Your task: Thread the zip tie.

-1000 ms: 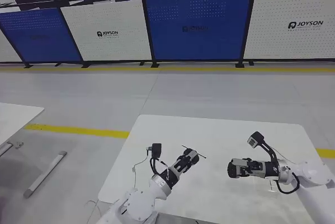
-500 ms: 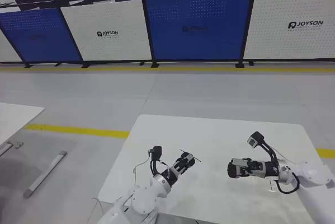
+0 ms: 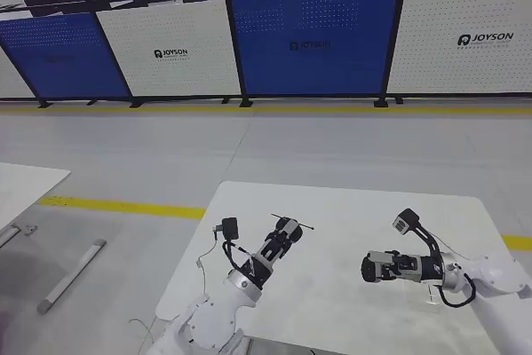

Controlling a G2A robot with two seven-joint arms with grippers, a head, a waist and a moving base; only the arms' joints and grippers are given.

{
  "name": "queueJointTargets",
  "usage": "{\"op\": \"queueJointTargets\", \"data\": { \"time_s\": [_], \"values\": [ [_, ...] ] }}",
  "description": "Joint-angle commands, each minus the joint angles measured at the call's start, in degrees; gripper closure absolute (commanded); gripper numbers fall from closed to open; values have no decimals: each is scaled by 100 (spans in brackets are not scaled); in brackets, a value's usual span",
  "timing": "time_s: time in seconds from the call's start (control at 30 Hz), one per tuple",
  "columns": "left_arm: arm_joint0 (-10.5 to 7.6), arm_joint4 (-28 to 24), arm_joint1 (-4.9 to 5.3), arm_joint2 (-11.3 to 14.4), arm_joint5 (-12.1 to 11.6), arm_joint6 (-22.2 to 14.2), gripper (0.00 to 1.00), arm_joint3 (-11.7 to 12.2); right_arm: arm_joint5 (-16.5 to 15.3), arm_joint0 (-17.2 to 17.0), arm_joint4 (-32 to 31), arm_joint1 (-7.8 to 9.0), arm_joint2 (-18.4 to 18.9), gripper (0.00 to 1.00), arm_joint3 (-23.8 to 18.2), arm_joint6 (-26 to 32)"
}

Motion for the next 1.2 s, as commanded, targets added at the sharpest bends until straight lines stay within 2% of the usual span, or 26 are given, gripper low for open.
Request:
{"op": "queueJointTargets", "data": {
  "time_s": [0.0,0.03,0.3,0.47,0.6,0.7,0.87,0.93,1.17],
  "values": [
    [196,-181,26,-145,-85,-242,100,-264,0,0,0,0,0,0,0,0],
    [296,-326,42,-238,-65,-417,100,-345,0,0,0,0,0,0,0,0],
    [286,-317,40,-232,-47,-414,100,-317,0,0,0,0,0,0,0,0],
    [122,262,24,-15,502,-401,100,154,0,0,0,0,0,0,0,0],
    [-129,560,-17,246,959,-370,100,716,0,0,0,0,0,0,0,0],
    [-255,747,-40,434,1017,-449,100,1055,0,0,0,0,0,0,0,0],
    [-357,1080,-56,628,1031,-550,100,1390,0,0,0,0,0,0,0,0],
    [-389,1191,-64,711,1036,-605,100,1447,0,0,0,0,0,0,0,0],
    [-390,1167,-66,721,1021,-616,100,1441,0,0,0,0,0,0,0,0]
  ]
}}
